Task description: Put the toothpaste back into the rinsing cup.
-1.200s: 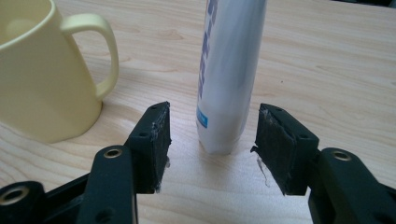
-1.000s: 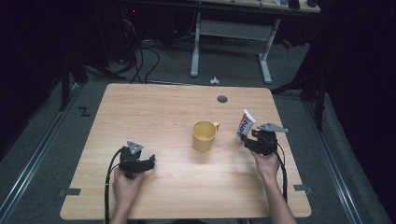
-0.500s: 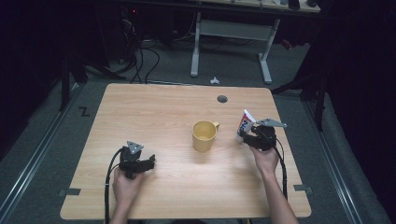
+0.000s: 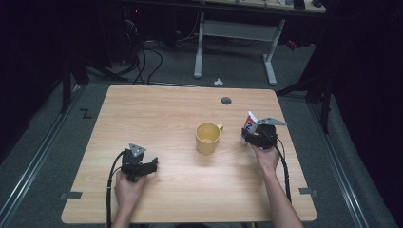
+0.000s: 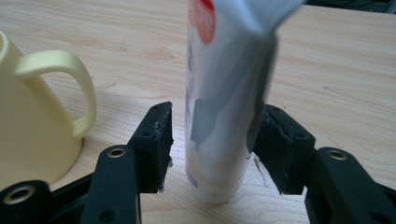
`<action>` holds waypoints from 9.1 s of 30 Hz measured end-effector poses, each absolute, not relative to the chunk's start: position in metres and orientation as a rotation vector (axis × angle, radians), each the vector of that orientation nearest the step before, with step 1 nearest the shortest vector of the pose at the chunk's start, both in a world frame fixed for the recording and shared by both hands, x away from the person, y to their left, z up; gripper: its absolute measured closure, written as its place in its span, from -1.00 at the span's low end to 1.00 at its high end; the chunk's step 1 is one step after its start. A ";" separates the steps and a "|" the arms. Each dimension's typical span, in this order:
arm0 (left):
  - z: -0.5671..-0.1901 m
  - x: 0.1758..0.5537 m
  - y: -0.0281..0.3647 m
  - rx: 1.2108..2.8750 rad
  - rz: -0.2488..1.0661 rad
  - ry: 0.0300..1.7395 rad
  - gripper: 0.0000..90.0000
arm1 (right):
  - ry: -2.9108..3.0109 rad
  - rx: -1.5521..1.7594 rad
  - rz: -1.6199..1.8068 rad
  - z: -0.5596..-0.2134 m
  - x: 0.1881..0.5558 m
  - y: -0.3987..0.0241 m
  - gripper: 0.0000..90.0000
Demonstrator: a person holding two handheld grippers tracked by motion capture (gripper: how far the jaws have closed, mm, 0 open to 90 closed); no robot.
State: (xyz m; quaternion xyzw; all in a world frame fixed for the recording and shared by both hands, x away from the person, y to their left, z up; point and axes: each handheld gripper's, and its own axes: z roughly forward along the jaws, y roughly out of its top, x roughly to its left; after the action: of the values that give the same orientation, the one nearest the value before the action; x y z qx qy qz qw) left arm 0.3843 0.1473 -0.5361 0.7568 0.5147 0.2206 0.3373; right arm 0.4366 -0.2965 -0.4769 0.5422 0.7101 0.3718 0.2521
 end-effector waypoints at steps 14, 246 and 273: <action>-0.536 0.384 0.147 1.972 0.575 1.341 -0.49 | 1.942 1.462 0.983 -0.483 0.440 -0.295 0.32; -0.536 0.384 0.147 1.974 0.574 1.339 -0.49 | 2.259 1.028 1.232 -0.430 0.444 -0.182 0.43; -0.536 0.384 0.147 1.975 0.574 1.339 -0.49 | 2.288 1.033 1.181 -0.446 0.446 -0.177 0.42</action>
State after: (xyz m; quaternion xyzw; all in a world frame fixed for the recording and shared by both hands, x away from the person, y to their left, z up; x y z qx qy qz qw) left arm 0.3845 0.1472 -0.5361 0.7576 0.5136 0.2202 0.3373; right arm 0.4459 -0.1769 -0.4463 0.3661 0.8108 0.4185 0.1827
